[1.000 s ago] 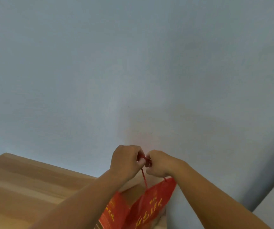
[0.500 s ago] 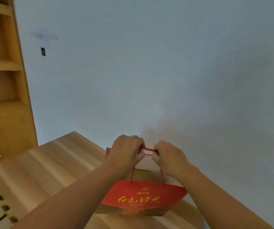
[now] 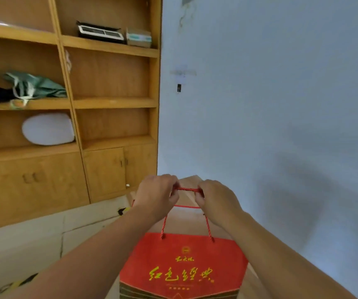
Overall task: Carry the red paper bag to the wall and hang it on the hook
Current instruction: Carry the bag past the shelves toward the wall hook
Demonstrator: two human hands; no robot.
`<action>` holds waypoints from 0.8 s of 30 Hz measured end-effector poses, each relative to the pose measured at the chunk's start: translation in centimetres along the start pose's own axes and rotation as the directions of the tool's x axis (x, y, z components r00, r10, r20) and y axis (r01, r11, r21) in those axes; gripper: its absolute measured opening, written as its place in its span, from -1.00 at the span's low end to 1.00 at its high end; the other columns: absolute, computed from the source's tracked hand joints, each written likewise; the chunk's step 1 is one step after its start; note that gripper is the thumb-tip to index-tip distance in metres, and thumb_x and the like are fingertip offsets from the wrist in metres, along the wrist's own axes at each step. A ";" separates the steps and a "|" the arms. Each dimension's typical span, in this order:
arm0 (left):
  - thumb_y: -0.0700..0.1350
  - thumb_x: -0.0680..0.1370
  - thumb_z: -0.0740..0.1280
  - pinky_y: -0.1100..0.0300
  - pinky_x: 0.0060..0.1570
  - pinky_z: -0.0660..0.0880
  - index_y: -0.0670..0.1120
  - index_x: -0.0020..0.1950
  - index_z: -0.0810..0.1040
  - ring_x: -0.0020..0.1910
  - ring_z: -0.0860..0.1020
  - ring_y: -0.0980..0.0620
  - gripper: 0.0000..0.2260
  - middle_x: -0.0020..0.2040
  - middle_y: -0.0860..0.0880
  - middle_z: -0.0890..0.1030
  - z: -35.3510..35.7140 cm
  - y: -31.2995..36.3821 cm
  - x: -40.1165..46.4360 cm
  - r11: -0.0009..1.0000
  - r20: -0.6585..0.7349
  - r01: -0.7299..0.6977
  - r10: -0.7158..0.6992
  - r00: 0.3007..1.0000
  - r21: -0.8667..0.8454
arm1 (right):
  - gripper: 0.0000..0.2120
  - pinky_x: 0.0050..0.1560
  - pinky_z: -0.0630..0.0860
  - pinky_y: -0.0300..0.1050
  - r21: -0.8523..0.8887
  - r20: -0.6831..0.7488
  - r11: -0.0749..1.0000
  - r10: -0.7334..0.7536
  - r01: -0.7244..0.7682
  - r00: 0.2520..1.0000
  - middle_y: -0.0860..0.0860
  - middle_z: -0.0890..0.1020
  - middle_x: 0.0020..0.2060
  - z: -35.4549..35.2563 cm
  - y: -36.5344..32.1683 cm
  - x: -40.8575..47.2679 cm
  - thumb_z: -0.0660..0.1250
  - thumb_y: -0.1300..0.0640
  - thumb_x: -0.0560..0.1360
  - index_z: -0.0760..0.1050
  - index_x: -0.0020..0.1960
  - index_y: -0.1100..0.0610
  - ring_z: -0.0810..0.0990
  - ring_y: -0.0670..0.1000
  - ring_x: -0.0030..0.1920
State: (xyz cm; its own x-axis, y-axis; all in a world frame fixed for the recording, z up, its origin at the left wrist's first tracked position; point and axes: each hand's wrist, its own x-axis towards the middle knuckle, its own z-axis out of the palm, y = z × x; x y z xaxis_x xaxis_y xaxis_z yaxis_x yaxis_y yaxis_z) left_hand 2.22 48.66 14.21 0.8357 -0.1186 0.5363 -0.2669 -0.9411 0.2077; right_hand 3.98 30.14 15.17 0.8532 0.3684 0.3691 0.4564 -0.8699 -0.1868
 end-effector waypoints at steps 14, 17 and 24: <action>-0.06 0.56 0.32 0.07 0.01 0.50 0.05 0.01 0.60 -0.09 0.60 0.01 -0.92 -0.09 0.08 0.67 -6.0 -28.6 -1.1 0.955 0.001 0.157 -0.163 0.987 0.254 | -0.77 -0.35 0.43 -0.03 -0.042 0.121 0.962 -0.262 0.268 0.958 0.03 0.56 -0.33 12.9 -22.4 18.3 0.21 0.08 0.58 0.45 -0.24 0.10 0.52 0.06 -0.32; -0.08 0.55 0.33 0.06 0.03 0.49 0.04 0.00 0.61 -0.09 0.60 0.00 -0.92 -0.08 0.07 0.67 -6.5 -33.3 0.8 0.953 -0.022 0.170 -0.170 0.985 0.252 | -0.77 -0.39 0.35 -0.06 -0.043 0.084 0.962 -0.265 0.269 0.961 0.01 0.55 -0.34 15.1 -25.1 22.1 0.21 0.08 0.58 0.44 -0.24 0.09 0.52 0.08 -0.32; -0.10 0.57 0.31 0.12 0.05 0.41 0.05 0.01 0.60 -0.08 0.60 0.03 -0.90 -0.06 0.08 0.68 -5.6 -43.1 5.3 0.958 -0.070 0.221 -0.212 0.975 0.182 | -0.79 -0.36 0.25 -0.09 -0.008 0.074 0.958 -0.286 0.287 0.955 0.03 0.56 -0.28 20.2 -29.3 31.1 0.19 0.11 0.60 0.47 -0.18 0.11 0.48 0.05 -0.30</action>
State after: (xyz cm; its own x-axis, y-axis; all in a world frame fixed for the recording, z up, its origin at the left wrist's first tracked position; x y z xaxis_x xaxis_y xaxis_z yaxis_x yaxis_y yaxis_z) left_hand 15.45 90.38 12.63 0.8375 0.1060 0.5360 0.0168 -0.9855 0.1687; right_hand 22.26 73.72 13.74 0.7034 0.6251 0.3384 0.6802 -0.7302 -0.0651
